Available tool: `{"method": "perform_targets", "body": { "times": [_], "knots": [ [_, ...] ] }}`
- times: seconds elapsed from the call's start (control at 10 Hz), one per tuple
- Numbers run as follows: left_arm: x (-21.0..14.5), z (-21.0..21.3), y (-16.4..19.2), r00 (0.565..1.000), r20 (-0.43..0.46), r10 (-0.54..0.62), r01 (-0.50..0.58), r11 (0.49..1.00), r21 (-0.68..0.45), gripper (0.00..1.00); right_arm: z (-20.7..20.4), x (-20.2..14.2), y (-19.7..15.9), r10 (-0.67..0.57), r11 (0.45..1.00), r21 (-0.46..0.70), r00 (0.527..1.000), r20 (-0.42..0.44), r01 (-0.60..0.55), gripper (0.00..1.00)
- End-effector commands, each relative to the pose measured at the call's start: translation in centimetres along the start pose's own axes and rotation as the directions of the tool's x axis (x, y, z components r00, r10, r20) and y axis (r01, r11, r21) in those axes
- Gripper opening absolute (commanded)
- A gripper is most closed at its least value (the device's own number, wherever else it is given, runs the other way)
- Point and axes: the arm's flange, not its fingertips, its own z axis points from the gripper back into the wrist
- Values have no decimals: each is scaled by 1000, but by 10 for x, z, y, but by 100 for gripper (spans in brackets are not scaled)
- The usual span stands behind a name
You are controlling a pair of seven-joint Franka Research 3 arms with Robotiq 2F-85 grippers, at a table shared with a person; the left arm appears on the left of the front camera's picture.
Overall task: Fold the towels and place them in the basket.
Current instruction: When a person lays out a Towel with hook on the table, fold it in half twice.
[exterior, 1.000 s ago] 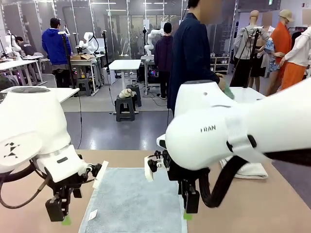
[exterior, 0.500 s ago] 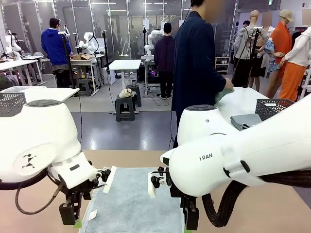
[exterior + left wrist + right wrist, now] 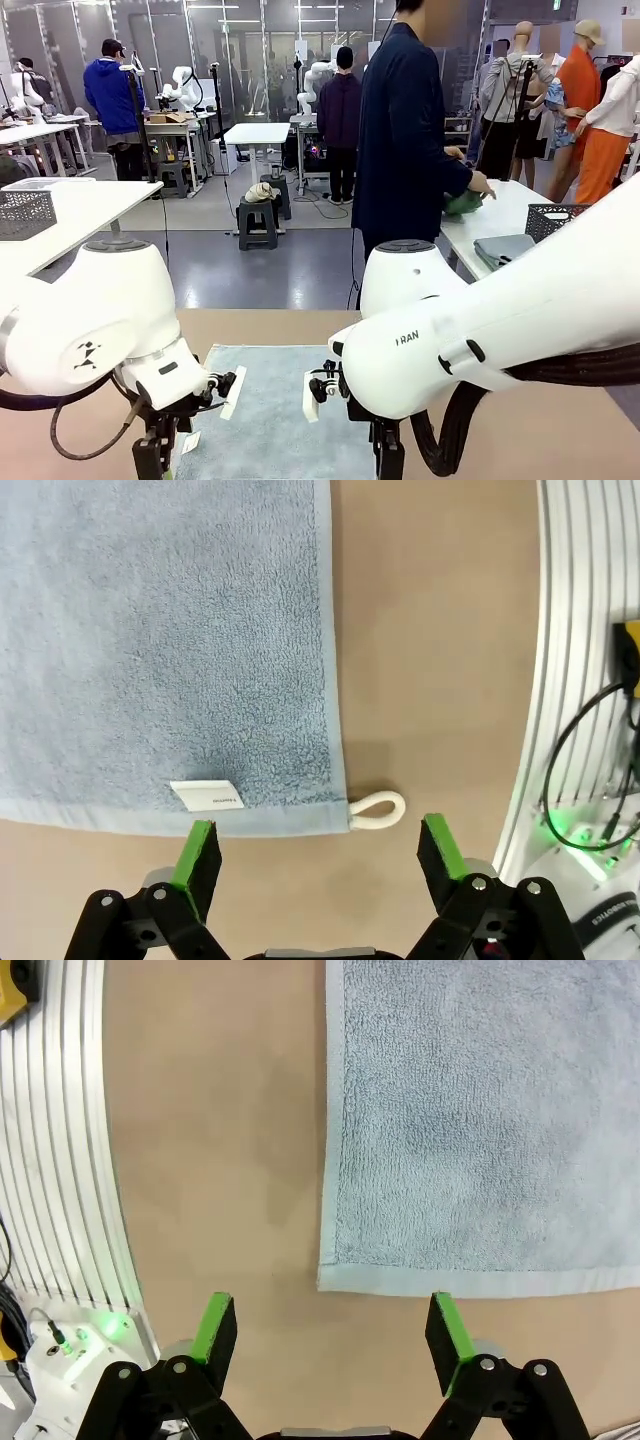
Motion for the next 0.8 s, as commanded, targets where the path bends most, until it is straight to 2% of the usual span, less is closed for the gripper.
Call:
{"method": "perform_targets", "body": {
  "times": [0.0,0.7],
  "knots": [
    [-14,-18,-23,1000,-6,21,-21,999,25,100,-4,3,-3,-19,1000,-4,1000,2,19,95],
    [-24,-33,-32,1000,9,-21,21,998,53,100,-18,7,-2,-40,999,-18,999,-36,40,95]
  ]
}}
